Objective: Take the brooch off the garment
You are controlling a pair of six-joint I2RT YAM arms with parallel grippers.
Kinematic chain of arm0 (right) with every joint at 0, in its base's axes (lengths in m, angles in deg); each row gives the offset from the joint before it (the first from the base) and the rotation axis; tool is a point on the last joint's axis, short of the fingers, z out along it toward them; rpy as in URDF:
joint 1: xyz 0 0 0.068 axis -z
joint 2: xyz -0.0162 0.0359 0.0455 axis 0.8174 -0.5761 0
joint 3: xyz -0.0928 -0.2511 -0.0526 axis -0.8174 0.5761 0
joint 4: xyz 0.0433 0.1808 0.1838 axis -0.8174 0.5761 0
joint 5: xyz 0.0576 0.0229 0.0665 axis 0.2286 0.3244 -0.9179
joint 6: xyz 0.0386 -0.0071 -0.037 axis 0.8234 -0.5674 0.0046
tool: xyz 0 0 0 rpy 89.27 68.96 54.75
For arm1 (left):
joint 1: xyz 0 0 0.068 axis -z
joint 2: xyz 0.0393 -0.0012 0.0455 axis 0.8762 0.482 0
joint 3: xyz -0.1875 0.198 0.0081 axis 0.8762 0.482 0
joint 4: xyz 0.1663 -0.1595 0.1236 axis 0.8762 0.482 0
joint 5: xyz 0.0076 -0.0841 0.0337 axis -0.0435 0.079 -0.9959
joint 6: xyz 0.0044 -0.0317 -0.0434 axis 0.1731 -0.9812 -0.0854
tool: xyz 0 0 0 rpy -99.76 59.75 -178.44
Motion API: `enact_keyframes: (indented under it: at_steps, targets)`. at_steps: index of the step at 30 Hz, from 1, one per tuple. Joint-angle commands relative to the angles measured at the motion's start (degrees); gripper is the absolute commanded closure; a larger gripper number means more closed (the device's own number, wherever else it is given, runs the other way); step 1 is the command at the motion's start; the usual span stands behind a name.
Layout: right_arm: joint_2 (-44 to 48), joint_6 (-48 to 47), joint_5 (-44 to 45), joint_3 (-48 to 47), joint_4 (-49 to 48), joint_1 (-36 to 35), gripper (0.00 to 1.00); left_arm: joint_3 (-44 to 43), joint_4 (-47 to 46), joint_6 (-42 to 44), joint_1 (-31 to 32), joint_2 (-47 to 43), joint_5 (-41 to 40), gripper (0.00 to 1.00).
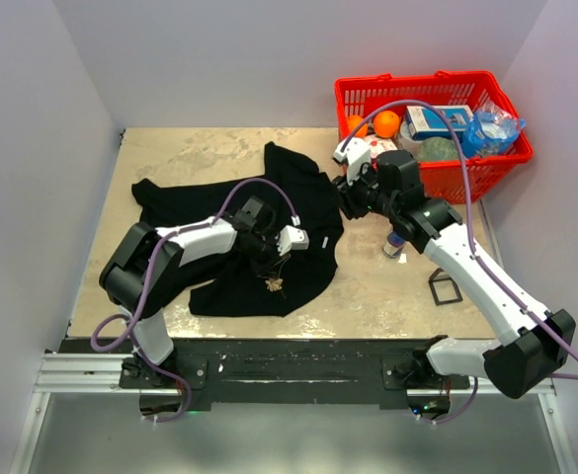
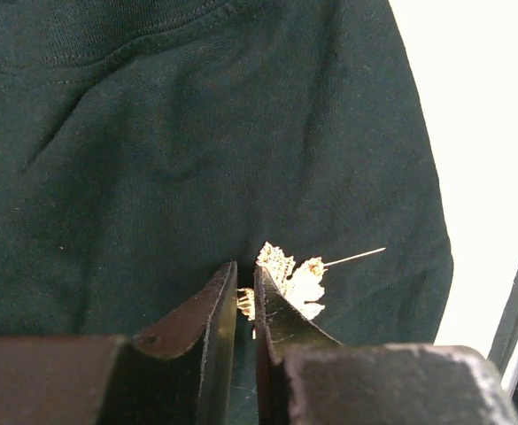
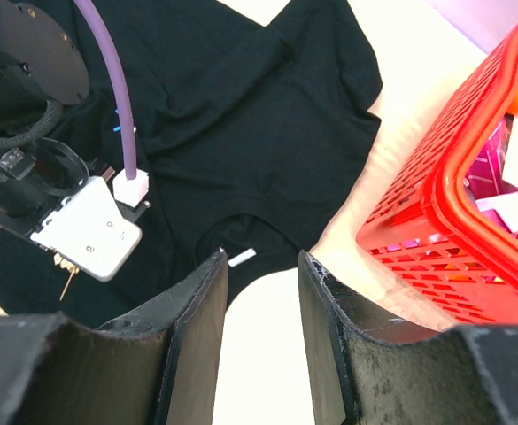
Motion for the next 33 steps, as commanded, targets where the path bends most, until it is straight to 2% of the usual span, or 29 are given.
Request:
enact_keyframes:
  at_steps: [1, 4, 6, 9, 11, 14, 15, 20, 25, 28, 31, 33]
  targets:
    - [2.5, 0.8, -1.1, 0.6, -2.0, 0.3, 0.59, 0.6, -1.6, 0.4, 0.2, -2.0, -4.0, 0.84]
    - [2.4, 1.1, -1.3, 1.3, -2.5, 0.3, 0.59, 1.0, -2.6, -1.8, 0.5, -2.8, -7.0, 0.85]
    - [2.4, 1.1, -1.4, 1.4, -2.6, 0.3, 0.59, 1.6, -2.9, -2.6, 0.6, -3.6, -8.4, 0.77]
    - [2.5, 1.1, -1.3, 1.6, -2.6, 0.3, 0.59, 2.5, -3.5, -4.1, 0.5, -4.3, -11.4, 0.76]
    - [2.3, 1.1, -1.5, 1.8, -2.8, 0.3, 0.59, 2.8, -3.1, -5.3, 0.5, -4.0, -12.6, 0.80]
    - [2.3, 1.1, -1.9, 2.0, -3.1, 0.3, 0.60, 2.8, -2.2, -7.0, 0.5, -2.9, -11.8, 0.97]
    - [2.5, 0.6, -2.1, 2.2, -3.2, 0.3, 0.60, 2.8, -2.1, -7.8, 0.5, -2.8, -10.8, 1.00]
    - [2.3, 2.4, -6.1, 5.2, -4.3, 0.3, 0.61, 1.7, -1.6, -14.1, -1.1, -2.4, -6.9, 1.00]
    - [-0.3, 5.5, -11.9, 7.9, -7.4, -0.7, 0.61, -1.2, -0.3, -19.0, -6.5, -4.1, 0.5, 1.00]
    - [-2.9, 6.7, -13.8, 10.1, -10.5, -4.8, 0.61, -2.1, 0.5, -20.7, -10.2, -4.4, 5.8, 1.00]
    - [-5.2, 7.9, -13.5, 12.9, -15.0, -8.6, 0.61, -2.3, 0.7, -21.7, -11.6, -4.5, 8.7, 1.00]
    - [-8.2, 11.9, -13.0, 14.3, -17.5, -8.7, 0.61, -2.0, 0.5, -22.3, -11.7, -4.6, 9.3, 1.00]
